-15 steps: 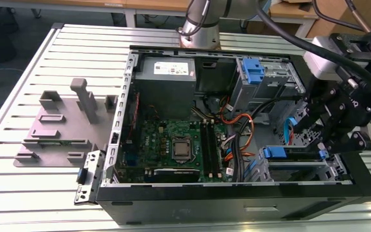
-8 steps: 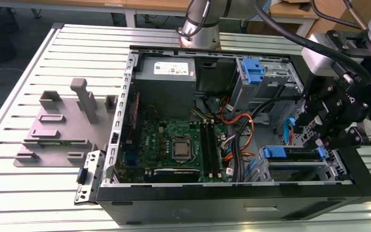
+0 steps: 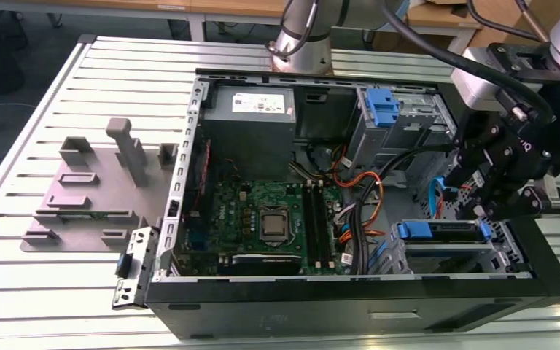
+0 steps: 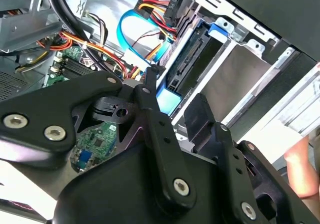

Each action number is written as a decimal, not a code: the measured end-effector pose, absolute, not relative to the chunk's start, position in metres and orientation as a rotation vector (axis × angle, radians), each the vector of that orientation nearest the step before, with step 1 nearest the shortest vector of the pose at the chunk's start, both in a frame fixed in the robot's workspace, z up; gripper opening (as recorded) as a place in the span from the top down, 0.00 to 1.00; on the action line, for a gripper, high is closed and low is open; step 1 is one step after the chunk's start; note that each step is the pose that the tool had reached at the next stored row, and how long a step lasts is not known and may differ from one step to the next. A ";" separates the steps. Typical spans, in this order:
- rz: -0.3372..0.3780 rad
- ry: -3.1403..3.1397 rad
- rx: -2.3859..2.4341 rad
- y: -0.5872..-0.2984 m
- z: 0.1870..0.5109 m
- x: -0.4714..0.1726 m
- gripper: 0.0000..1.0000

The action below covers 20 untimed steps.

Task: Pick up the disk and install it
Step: 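Insert the first disk wire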

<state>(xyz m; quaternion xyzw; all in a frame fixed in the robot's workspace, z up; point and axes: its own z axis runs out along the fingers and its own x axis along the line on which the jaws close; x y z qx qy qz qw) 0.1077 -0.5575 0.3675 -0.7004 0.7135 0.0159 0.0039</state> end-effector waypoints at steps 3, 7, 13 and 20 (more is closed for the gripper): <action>0.048 2.235 -2.194 -0.557 0.366 0.108 0.51; 0.043 2.233 -2.192 -0.557 0.362 0.108 0.51; 0.035 2.229 -2.189 -0.557 0.357 0.108 0.51; 0.035 2.229 -2.188 -0.557 0.356 0.108 0.51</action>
